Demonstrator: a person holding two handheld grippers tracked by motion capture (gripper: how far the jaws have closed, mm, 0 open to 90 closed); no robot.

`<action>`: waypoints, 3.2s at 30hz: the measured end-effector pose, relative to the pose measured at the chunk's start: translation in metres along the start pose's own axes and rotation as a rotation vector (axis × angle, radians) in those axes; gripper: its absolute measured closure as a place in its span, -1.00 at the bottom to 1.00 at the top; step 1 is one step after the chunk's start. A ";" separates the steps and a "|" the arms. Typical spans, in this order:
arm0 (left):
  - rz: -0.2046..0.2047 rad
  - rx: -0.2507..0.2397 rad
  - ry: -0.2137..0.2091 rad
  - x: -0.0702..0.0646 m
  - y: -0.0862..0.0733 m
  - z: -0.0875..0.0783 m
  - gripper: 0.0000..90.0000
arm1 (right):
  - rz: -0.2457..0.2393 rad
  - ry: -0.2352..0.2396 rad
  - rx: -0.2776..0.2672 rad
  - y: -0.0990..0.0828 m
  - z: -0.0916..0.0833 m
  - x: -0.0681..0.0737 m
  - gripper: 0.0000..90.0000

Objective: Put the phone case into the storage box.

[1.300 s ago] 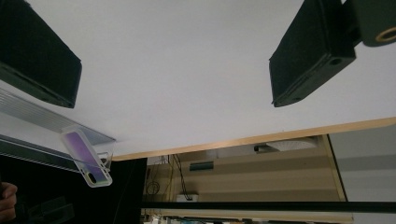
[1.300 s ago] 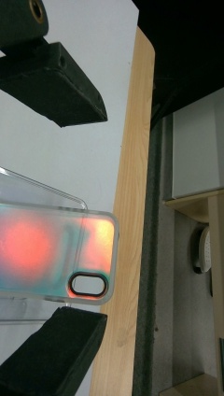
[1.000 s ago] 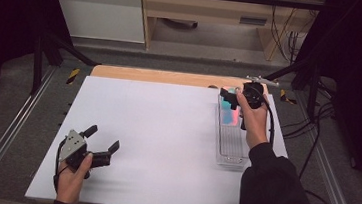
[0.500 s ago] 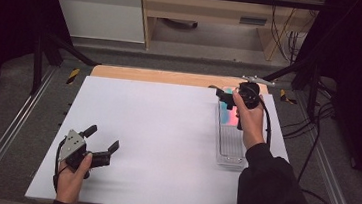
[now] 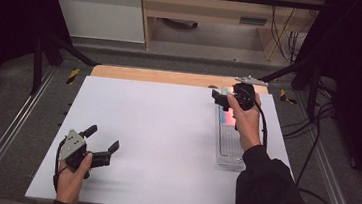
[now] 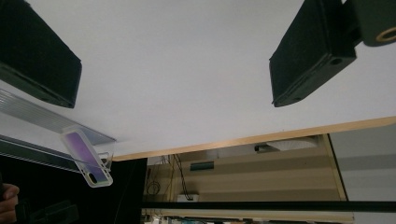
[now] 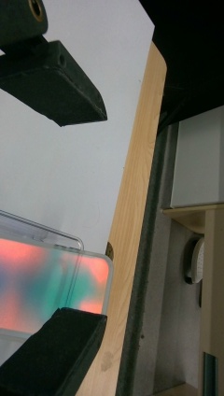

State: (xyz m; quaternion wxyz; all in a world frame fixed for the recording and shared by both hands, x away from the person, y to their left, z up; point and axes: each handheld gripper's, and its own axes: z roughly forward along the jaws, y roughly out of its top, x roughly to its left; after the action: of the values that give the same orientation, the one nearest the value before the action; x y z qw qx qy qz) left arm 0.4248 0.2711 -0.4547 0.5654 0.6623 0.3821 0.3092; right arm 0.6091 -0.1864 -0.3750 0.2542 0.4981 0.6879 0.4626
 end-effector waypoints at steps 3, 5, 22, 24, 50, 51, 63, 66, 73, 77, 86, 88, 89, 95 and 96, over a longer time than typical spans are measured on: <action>-0.004 -0.003 0.000 0.000 0.000 0.000 -0.96 | -0.007 0.003 -0.003 0.000 0.000 0.003 -0.90; -0.003 -0.003 0.000 0.000 0.000 0.000 -0.96 | -0.017 0.003 -0.001 0.000 -0.001 0.004 -0.90; -0.002 -0.003 -0.001 0.000 0.000 0.000 -0.96 | -0.073 0.016 0.015 -0.001 -0.001 0.017 -0.90; -0.001 -0.003 -0.001 0.000 0.000 0.000 -0.96 | -0.075 0.021 0.019 -0.001 -0.001 0.019 -0.90; 0.006 -0.001 -0.005 -0.001 0.000 0.000 -0.96 | -0.132 0.089 0.005 -0.002 -0.009 0.056 -0.90; 0.007 -0.001 -0.005 -0.001 0.000 0.000 -0.96 | -0.134 0.091 0.004 -0.002 -0.009 0.057 -0.90; 0.003 -0.005 -0.007 -0.001 0.000 0.000 -0.96 | -0.151 0.132 0.007 -0.005 -0.016 0.071 -0.90; 0.003 -0.005 -0.007 -0.001 0.001 0.000 -0.96 | -0.149 0.136 0.005 -0.006 -0.018 0.074 -0.90; 0.003 -0.005 -0.007 -0.001 0.001 -0.001 -0.96 | -0.148 0.149 0.010 -0.010 -0.022 0.075 -0.90; 0.002 -0.004 -0.009 -0.001 0.001 0.000 -0.96 | -0.142 0.156 0.007 -0.011 -0.025 0.077 -0.90; 0.004 -0.004 -0.010 -0.001 0.001 0.000 -0.96 | -0.156 0.173 0.009 -0.015 -0.031 0.082 -0.90; 0.003 -0.004 -0.008 -0.001 0.001 0.000 -0.96 | -0.151 0.176 0.013 -0.016 -0.033 0.083 -0.90; 0.003 -0.005 -0.008 -0.001 0.001 -0.001 -0.96 | -0.154 0.179 0.013 -0.016 -0.033 0.083 -0.90; 0.003 -0.005 -0.008 -0.001 0.001 -0.001 -0.96 | -0.159 0.199 0.028 -0.018 -0.038 0.084 -0.90; 0.003 -0.004 -0.008 -0.001 0.001 0.000 -0.96 | -0.157 0.203 0.030 -0.018 -0.040 0.084 -0.90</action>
State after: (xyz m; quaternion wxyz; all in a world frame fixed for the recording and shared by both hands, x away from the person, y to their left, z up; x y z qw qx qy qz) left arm 0.4240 0.2704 -0.4539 0.5680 0.6631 0.3779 0.3082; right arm 0.5375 -0.1255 -0.3639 0.2112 0.3969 0.7538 0.4792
